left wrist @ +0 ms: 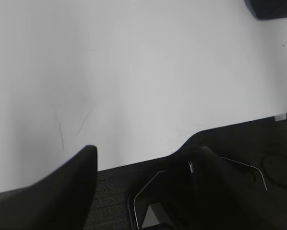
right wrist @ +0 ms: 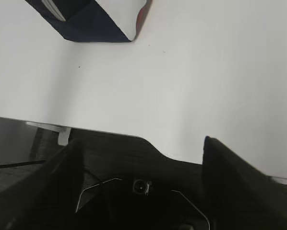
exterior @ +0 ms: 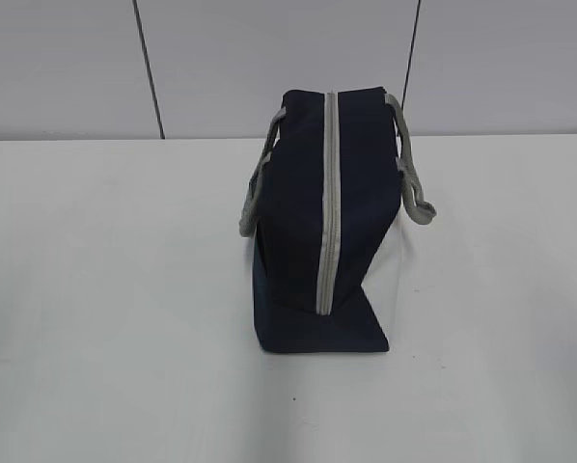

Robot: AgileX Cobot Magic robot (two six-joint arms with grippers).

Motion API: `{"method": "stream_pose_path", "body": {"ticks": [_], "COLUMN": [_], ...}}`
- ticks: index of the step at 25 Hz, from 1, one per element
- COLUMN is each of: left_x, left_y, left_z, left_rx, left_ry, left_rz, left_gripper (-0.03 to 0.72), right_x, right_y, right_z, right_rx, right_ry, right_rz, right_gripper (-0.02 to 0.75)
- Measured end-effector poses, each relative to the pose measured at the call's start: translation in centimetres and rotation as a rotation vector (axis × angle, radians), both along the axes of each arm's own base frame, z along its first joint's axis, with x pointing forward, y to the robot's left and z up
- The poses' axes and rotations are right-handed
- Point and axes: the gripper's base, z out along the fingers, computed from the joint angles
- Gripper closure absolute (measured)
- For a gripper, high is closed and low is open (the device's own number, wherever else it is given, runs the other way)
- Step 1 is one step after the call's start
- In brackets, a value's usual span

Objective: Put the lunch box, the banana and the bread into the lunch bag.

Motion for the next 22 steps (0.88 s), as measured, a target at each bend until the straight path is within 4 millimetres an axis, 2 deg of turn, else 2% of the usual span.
{"method": "stream_pose_path", "body": {"ticks": [6, 11, 14, 22], "left_x": [-3.2, -4.2, -4.1, -3.6], "left_y": [0.9, 1.4, 1.4, 1.3], "left_z": [-1.4, -1.3, -1.3, -1.8], "left_rx": [-0.011, -0.017, -0.018, -0.019], "left_ry": [-0.103, -0.237, -0.266, -0.291], "left_rz": [0.010, 0.021, 0.022, 0.023], "left_gripper": [0.254, 0.254, 0.254, 0.254], "right_x": [-3.6, -5.4, -5.5, -4.7], "right_y": [-0.9, -2.4, -2.6, -2.6], "right_z": [-0.1, -0.7, -1.8, -2.1], "right_rx": [-0.074, -0.217, -0.245, -0.239], "right_ry": [-0.151, -0.258, -0.241, -0.302], "right_rz": [-0.051, -0.136, -0.148, -0.156], "right_gripper": [0.174, 0.174, 0.174, 0.174]}}
